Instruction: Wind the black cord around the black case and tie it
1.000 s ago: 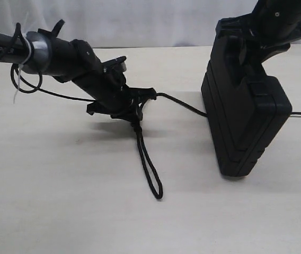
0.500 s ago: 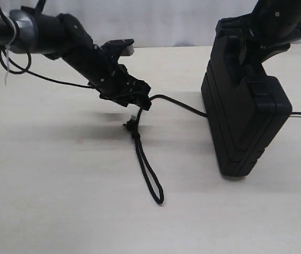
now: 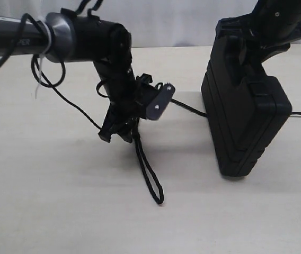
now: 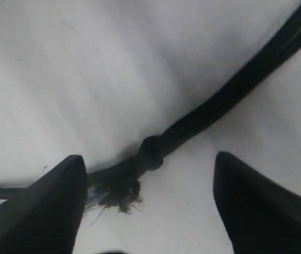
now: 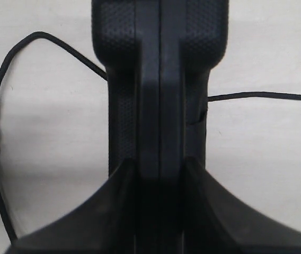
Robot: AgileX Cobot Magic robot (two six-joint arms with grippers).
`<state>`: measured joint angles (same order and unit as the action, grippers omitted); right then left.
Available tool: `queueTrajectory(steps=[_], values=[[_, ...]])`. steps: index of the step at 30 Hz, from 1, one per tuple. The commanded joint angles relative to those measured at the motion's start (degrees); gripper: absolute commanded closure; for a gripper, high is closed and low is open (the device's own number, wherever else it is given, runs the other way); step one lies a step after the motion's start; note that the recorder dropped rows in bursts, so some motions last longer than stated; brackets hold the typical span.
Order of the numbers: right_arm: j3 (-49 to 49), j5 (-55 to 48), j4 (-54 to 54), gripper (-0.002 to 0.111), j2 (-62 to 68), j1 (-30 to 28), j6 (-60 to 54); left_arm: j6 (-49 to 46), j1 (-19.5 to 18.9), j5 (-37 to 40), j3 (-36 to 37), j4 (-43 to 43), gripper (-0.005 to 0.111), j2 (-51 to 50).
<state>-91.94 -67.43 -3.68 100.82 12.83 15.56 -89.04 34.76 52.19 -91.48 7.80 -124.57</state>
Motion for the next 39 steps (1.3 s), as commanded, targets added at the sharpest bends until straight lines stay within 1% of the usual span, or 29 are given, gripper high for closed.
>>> queueTrajectory(steps=[1,4,7,8,11,12,14,16,19,20,22,23,24,25,26,29,31,35,36,37,38,39], values=[[-0.3,0.2,-0.2,0.104,-0.2,-0.1,-0.5,-0.7,2.1,-3.3,0.2,-7.3,0.044,-2.3],[-0.3,0.2,-0.2,0.104,-0.2,-0.1,-0.5,-0.7,2.1,-6.2,0.2,-7.3,0.044,-3.6],[-0.3,0.2,-0.2,0.104,-0.2,-0.1,-0.5,-0.7,2.1,-7.1,0.2,-7.8,0.046,-4.3],[-0.3,0.3,-0.2,0.104,-0.2,-0.1,-0.5,-0.7,2.1,-7.1,0.2,-7.8,0.049,-4.6],[-0.3,0.3,-0.2,0.104,-0.2,-0.1,-0.5,-0.7,2.1,-6.7,0.2,-9.4,0.063,-5.3],[-0.3,0.3,-0.2,0.104,-0.2,-0.1,-0.5,-0.7,2.0,-5.9,0.2,-10.6,0.07,-6.2],[-0.3,0.3,-0.2,0.104,-0.2,-0.1,-0.5,-0.7,2.0,-5.1,0.2,-10.6,0.076,-7.0],[-0.3,0.3,-0.2,0.104,-0.2,-0.1,-0.5,-0.3,2.0,-4.3,0.2,-10.1,0.086,-7.3],[-0.3,0.3,-0.2,0.104,-0.2,-0.1,-0.5,6.4,2.0,-3.4,0.2,-10.1,0.104,-7.3],[-0.3,0.3,-0.2,0.104,-0.2,-0.1,-0.5,9.7,2.0,-2.8,0.0,-10.1,0.107,-7.2],[-0.3,0.3,-0.2,0.104,-0.2,-0.1,-0.5,17.5,2.0,-2.9,0.0,-10.2,0.107,-7.0],[-0.3,0.3,-0.2,0.104,-0.2,-0.1,-0.5,24.3,2.0,-3.3,-0.1,-10.6,0.107,-6.2],[-0.3,0.3,-0.2,0.104,-0.2,-0.1,-0.5,28.4,2.0,-4.0,-0.2,-9.3,0.107,-5.3],[-0.3,0.3,-0.2,0.104,-0.2,-0.1,-0.5,29.4,1.9,-4.3,-0.2,-8.1,0.107,-5.1],[-0.3,0.3,-0.2,0.104,-0.2,-0.1,-0.5,29.4,1.8,-5.3,-0.2,-4.2,0.107,-4.3],[-0.3,0.3,-0.2,0.104,-0.2,-0.1,-0.5,29.4,1.2,-8.7,-0.2,0.9,0.107,-1.7],[-0.3,0.3,-0.2,0.104,-0.2,-0.1,-0.5,29.0,-0.4,-10.2,-0.2,6.3,0.107,0.5],[-0.3,0.3,-0.2,0.104,-0.2,-0.1,-0.5,28.4,-5.0,-9.2,-0.2,13.4,0.107,3.1],[-0.3,0.3,-0.2,0.104,-0.2,-0.1,-0.5,27.6,-6.1,-9.2,-0.2,16.2,0.107,3.2],[-0.3,0.3,-0.2,0.104,-0.2,-0.1,-0.5,26.2,-7.2,-9.3,-0.2,20.3,0.107,3.4],[-0.3,0.3,-0.2,0.104,-0.2,-0.1,-0.5,23.9,-8.5,-10.0,-0.2,27.2,0.107,3.4],[-0.3,0.3,-0.2,0.104,-0.2,-0.1,-0.5,23.7,-9.1,-11.4,-0.2,30.5,0.107,3.4]])
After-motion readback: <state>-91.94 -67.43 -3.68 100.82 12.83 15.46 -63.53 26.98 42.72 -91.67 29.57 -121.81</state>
